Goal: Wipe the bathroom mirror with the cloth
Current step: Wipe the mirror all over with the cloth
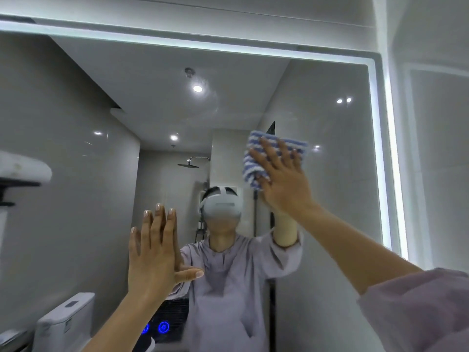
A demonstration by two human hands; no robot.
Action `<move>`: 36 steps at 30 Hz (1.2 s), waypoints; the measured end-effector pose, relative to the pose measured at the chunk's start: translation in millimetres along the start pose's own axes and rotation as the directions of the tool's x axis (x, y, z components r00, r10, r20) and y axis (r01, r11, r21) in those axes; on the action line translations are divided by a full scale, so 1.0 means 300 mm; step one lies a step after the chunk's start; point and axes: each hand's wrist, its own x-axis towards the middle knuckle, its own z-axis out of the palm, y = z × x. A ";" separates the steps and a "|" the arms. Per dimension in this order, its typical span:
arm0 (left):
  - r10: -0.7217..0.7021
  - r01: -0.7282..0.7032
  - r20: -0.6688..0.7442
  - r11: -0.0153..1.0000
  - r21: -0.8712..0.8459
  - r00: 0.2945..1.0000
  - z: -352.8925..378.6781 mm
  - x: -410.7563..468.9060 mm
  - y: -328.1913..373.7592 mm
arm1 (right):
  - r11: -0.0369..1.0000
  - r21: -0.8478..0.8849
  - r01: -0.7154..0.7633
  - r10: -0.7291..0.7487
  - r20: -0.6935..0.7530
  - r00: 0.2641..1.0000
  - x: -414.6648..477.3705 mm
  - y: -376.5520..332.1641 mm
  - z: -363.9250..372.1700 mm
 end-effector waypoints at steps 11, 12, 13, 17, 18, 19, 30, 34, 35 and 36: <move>-0.022 0.023 0.040 0.999 -0.027 0.999 -0.020 -0.001 0.011 | 0.869 0.071 -0.489 0.484 0.076 0.872 -0.097 0.219 -0.002; -0.025 0.026 0.038 0.999 -0.026 0.999 -0.021 -0.001 0.012 | 0.867 0.071 -0.493 0.488 0.085 0.869 -0.096 0.202 0.000; -0.029 0.029 0.033 0.999 -0.020 0.999 -0.022 -0.001 0.013 | 0.873 0.070 -0.483 0.477 0.087 0.874 -0.097 0.179 -0.001; -0.016 0.016 0.006 1.000 0.005 1.000 -0.017 -0.005 0.009 | 0.972 0.047 -0.230 0.229 0.027 0.973 -0.098 0.008 -0.002; -0.007 0.007 0.002 1.000 0.002 1.000 -0.015 -0.006 0.008 | 0.989 0.027 -0.144 0.144 0.018 0.989 -0.089 -0.046 0.000; 0.000 0.000 0.001 1.000 -0.008 1.000 -0.014 -0.007 0.006 | 0.998 0.007 -0.069 0.069 0.023 0.997 -0.073 -0.098 0.003; -0.025 0.025 -0.044 1.000 -0.012 0.999 0.017 0.004 -0.002 | 0.957 0.026 0.288 -0.289 0.073 0.954 0.073 -0.421 0.020; -0.010 0.010 -0.022 1.000 0.010 1.000 0.017 0.009 -0.007 | 0.969 0.021 0.247 -0.248 0.039 0.968 0.097 -0.345 0.016; -0.007 0.007 -0.014 1.000 0.010 1.000 0.016 0.008 -0.008 | 0.980 0.028 0.197 -0.197 0.027 0.980 0.103 -0.317 0.011; -0.005 0.005 -0.009 1.000 0.011 1.000 0.015 0.008 -0.010 | 0.989 0.032 0.146 -0.147 0.016 0.989 0.106 -0.285 0.007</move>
